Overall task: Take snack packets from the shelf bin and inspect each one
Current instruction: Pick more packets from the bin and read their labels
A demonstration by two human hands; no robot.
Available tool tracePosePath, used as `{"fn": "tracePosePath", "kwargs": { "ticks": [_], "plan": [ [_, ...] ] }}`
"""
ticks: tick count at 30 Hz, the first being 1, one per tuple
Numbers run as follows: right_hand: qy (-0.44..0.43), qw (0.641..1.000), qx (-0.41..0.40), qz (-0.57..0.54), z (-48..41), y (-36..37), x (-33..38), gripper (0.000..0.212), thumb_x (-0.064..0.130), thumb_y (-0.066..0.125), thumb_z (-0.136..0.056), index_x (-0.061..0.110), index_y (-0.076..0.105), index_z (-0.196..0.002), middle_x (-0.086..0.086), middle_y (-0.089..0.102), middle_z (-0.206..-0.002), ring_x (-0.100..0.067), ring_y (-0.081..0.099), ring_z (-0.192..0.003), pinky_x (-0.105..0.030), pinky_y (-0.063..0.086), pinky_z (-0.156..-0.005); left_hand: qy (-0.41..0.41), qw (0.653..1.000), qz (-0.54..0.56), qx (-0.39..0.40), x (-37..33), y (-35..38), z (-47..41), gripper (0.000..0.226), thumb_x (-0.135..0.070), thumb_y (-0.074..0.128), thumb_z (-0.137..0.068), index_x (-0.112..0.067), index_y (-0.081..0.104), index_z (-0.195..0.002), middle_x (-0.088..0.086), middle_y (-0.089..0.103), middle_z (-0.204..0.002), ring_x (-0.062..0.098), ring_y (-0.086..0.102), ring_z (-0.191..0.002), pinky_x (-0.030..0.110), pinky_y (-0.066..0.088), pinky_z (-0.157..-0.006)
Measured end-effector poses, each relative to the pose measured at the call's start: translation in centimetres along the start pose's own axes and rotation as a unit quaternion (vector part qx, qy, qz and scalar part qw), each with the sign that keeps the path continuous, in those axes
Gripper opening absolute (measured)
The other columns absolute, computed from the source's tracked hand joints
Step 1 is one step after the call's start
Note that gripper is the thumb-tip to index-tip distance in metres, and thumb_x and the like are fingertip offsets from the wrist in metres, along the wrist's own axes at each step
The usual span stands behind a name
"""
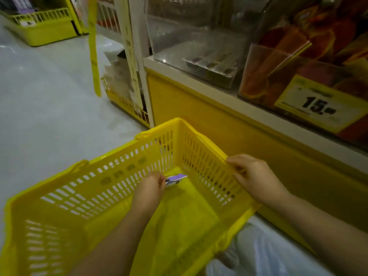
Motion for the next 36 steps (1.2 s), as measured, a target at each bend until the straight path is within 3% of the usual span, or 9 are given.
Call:
{"fn": "tracePosePath", "kwargs": {
  "ticks": [7,9,11,13,17,23,29,32,36],
  "plan": [
    [-0.028,0.999,-0.030,-0.032,-0.1,-0.1,-0.4,0.032,-0.006,0.069,-0.080,0.007,0.071,-0.110,-0.003,0.069,-0.113,-0.008,0.060,-0.094,-0.021,0.047,-0.088,0.000,0.974,-0.037,0.225,-0.1,5.1,-0.7,0.019,-0.004,0.050,-0.093,-0.012,0.066,-0.087,0.012,0.067,-0.087,0.026,0.063,-0.083,0.037,0.049,-0.077],
    [-0.027,0.998,-0.036,-0.033,0.0,-0.1,-0.3,0.031,-0.005,0.071,-0.080,0.006,0.072,-0.108,-0.004,0.069,-0.114,-0.006,0.059,-0.093,-0.019,0.046,-0.087,-0.004,0.961,-0.042,0.274,-0.5,5.7,-0.8,0.021,-0.007,0.049,-0.097,-0.007,0.069,-0.104,0.016,0.068,-0.105,0.026,0.063,-0.099,0.033,0.048,-0.084],
    [-0.024,0.999,-0.032,-0.034,0.1,-0.3,-0.3,0.030,-0.004,0.071,-0.081,0.006,0.072,-0.109,-0.004,0.069,-0.116,-0.005,0.059,-0.095,-0.019,0.046,-0.088,-0.006,0.953,-0.050,0.297,-0.9,5.8,-0.7,0.031,-0.014,0.048,-0.101,-0.005,0.059,-0.129,0.015,0.061,-0.130,0.025,0.058,-0.116,0.031,0.045,-0.093],
    [-0.015,1.000,-0.004,-0.027,0.0,-0.7,-0.1,0.032,-0.002,0.070,-0.083,0.008,0.071,-0.113,-0.002,0.067,-0.121,-0.007,0.062,-0.096,-0.016,0.046,-0.088,-0.004,0.953,-0.038,0.299,-1.6,5.2,-0.6,0.037,-0.019,0.048,-0.102,-0.004,0.053,-0.135,0.017,0.056,-0.136,0.024,0.056,-0.116,0.032,0.044,-0.094],
    [0.029,0.998,0.057,0.008,0.4,-3.1,0.8,0.030,0.013,0.066,-0.089,0.018,0.068,-0.119,0.000,0.070,-0.116,-0.010,0.065,-0.095,-0.022,0.047,-0.088,0.032,0.970,0.026,0.240,-4.5,1.5,-0.4,0.038,-0.023,0.052,-0.100,-0.010,0.054,-0.136,0.010,0.057,-0.135,0.022,0.056,-0.118,0.028,0.043,-0.093],
    [0.019,0.999,-0.027,0.010,3.8,-12.1,4.9,0.022,0.024,0.063,-0.093,0.022,0.069,-0.114,0.008,0.070,-0.106,0.005,0.056,-0.076,-0.015,0.044,-0.073,0.186,0.976,0.093,0.064,-15.1,-9.4,1.6,0.027,-0.022,0.055,-0.098,-0.022,0.063,-0.124,-0.005,0.066,-0.121,0.007,0.060,-0.102,0.020,0.045,-0.082],
    [-0.026,0.988,-0.148,0.043,10.5,-24.7,10.0,0.017,0.025,0.063,-0.093,0.020,0.073,-0.106,0.016,0.067,-0.089,0.009,0.056,-0.073,-0.001,0.042,-0.069,0.355,0.924,0.132,-0.058,-28.7,-20.2,7.8,0.019,-0.012,0.057,-0.095,-0.020,0.070,-0.108,-0.005,0.071,-0.101,0.008,0.065,-0.095,0.022,0.050,-0.084],
    [-0.036,0.974,-0.213,0.075,14.1,-31.7,11.6,0.013,0.021,0.064,-0.091,0.020,0.074,-0.100,0.020,0.061,-0.064,0.013,0.056,-0.062,-0.002,0.039,-0.059,0.426,0.887,0.143,-0.110,-35.4,-24.2,11.1,0.022,-0.006,0.059,-0.093,-0.021,0.072,-0.102,-0.007,0.072,-0.096,0.009,0.067,-0.094,0.022,0.050,-0.086],
    [-0.029,0.948,-0.287,0.131,18.1,-40.5,12.3,0.011,0.024,0.065,-0.090,0.022,0.074,-0.096,0.016,0.049,-0.052,0.011,0.053,-0.056,-0.010,0.038,-0.052,0.500,0.838,0.151,-0.158,-43.6,-28.0,14.7,0.022,-0.005,0.060,-0.091,-0.020,0.072,-0.101,-0.007,0.072,-0.091,0.012,0.068,-0.090,0.037,0.054,-0.086]
  ]
}}
Point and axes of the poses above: each hand's wrist, its own z-axis away from the middle knuckle, its own y-axis out of the palm, x = y × z, the point moved 3 cm from there along -z, towards the middle knuckle
